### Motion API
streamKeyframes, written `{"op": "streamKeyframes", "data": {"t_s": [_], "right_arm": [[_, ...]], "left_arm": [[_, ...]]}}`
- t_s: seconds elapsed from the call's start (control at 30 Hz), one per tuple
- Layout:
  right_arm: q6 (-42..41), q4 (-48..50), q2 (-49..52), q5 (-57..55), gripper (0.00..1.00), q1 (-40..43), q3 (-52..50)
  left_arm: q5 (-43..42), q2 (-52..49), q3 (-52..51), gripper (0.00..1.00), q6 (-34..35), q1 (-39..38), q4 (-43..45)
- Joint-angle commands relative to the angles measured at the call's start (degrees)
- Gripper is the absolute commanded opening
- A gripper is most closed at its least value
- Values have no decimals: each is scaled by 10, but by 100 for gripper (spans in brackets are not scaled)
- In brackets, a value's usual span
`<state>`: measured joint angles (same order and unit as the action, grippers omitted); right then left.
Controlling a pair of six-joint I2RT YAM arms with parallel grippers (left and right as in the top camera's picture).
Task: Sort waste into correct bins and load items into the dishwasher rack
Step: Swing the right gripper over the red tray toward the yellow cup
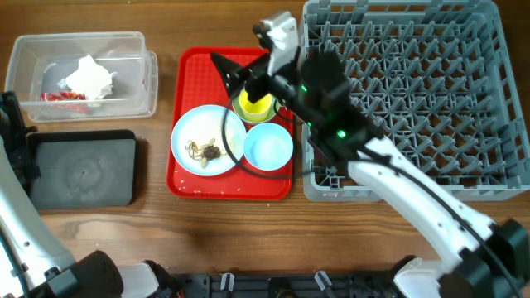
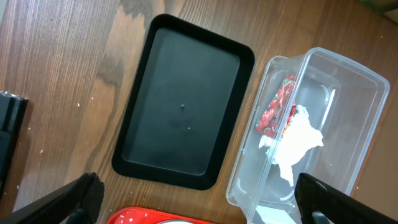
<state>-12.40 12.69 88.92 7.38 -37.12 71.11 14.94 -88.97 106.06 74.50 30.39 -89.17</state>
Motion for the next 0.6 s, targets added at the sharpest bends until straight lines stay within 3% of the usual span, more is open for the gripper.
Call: {"op": "streamKeyframes", "data": {"t_s": [0.0, 0.23, 0.37, 0.57], "right_arm": [[9, -102, 68, -10, 100, 0, 129], [59, -476, 248, -17, 100, -2, 481], [58, -578, 310, -15, 100, -3, 557], [32, -650, 357, -8, 100, -4, 557]], "left_arm": [[3, -3, -1, 100, 10, 3, -1], [3, -3, -1, 100, 10, 3, -1], [3, -3, -1, 100, 10, 3, -1], [3, -3, -1, 100, 10, 3, -1]]}}
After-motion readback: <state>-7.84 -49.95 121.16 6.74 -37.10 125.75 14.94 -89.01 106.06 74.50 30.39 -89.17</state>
